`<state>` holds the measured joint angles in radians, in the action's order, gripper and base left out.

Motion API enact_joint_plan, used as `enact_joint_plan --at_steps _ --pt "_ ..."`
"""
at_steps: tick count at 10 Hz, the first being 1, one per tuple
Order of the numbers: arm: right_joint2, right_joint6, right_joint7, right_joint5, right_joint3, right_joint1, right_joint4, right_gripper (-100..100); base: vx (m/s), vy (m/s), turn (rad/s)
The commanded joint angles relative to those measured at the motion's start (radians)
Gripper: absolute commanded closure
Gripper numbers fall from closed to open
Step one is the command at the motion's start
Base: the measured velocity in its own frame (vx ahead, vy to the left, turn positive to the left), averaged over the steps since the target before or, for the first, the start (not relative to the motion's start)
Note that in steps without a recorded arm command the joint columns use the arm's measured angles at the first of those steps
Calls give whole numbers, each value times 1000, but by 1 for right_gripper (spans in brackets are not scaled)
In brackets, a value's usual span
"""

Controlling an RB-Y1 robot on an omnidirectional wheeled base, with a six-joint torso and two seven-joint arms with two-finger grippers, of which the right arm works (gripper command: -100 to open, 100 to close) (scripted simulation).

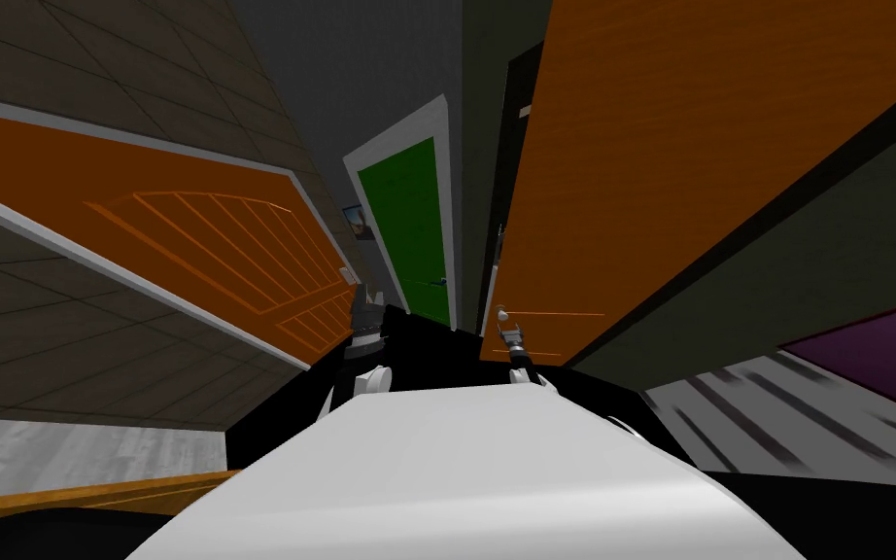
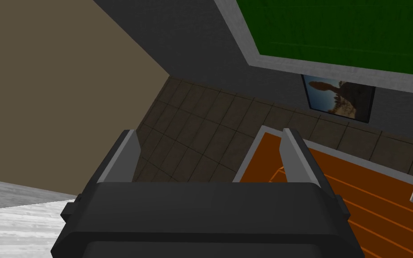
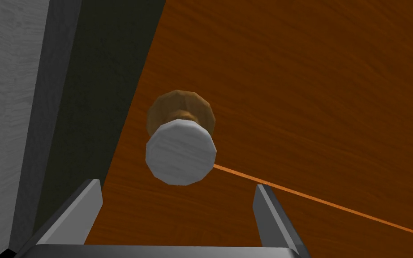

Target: Pull the door open

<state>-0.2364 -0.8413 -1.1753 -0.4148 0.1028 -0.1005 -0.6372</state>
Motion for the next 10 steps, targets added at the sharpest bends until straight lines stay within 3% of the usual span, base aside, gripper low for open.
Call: enact_joint_plan --at_steps 1,10 --pt "4 6 -50 -19 9 -1 -5 -100 -91 -29 84" --pt "17 21 -266 -80 40 -7 -20 -100 -66 -24 40"
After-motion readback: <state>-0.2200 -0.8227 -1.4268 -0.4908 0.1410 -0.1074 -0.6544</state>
